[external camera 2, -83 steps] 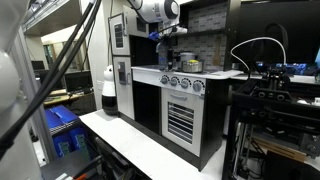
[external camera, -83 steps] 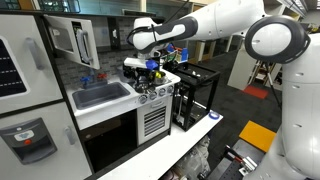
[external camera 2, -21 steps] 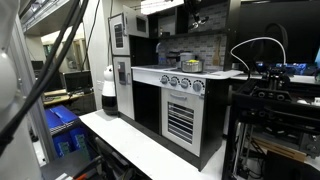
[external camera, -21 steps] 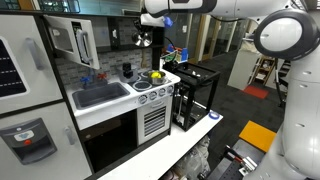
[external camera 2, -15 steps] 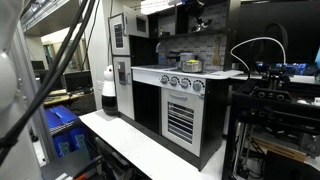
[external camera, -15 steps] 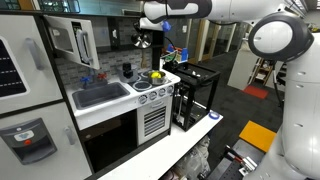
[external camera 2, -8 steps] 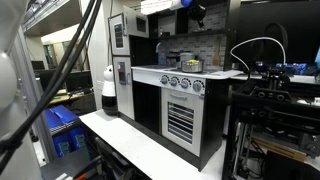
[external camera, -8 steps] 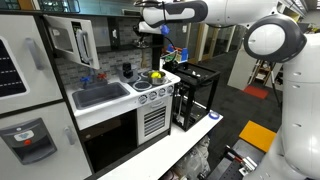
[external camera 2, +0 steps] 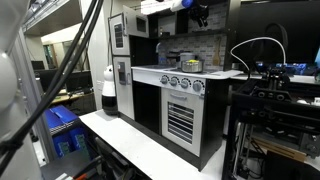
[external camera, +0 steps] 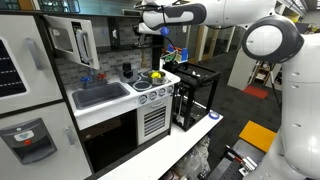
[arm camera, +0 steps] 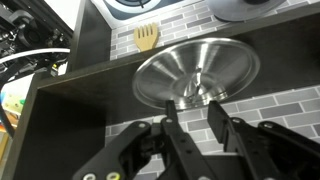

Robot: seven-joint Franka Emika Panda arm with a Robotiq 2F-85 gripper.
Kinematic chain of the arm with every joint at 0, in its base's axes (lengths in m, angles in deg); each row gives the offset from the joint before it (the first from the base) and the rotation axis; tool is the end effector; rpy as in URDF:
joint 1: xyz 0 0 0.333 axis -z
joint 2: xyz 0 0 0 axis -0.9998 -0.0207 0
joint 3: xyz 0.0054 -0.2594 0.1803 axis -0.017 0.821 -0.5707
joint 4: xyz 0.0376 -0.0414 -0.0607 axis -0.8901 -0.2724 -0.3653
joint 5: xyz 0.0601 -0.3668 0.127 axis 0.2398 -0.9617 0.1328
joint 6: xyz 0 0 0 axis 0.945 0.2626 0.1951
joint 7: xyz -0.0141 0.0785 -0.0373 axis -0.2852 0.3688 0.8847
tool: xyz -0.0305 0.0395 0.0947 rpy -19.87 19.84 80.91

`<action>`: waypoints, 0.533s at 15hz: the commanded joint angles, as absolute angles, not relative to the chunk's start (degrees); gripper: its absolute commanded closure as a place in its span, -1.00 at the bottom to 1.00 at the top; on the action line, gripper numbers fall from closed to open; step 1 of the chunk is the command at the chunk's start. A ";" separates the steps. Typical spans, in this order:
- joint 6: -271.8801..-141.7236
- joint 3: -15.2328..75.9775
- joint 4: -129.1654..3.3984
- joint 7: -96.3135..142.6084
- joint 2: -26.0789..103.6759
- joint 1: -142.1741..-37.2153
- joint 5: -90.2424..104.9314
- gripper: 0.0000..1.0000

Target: Remove the silver lid from the stove and place it on the top shelf on the right

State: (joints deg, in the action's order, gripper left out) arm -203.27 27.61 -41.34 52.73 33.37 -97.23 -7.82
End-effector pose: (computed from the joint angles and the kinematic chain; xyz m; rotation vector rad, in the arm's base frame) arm 0.7120 0.0865 0.6311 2.8471 -0.4895 1.0997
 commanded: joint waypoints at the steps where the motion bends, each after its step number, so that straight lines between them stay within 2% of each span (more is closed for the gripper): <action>1: -203.94 28.43 -40.77 54.69 33.43 -98.21 -10.81 -0.41; 5: -202.90 28.21 -42.68 55.87 35.55 -99.43 -13.74 -0.96; 8: -202.06 27.86 -46.00 56.49 38.45 -100.92 -16.15 -1.00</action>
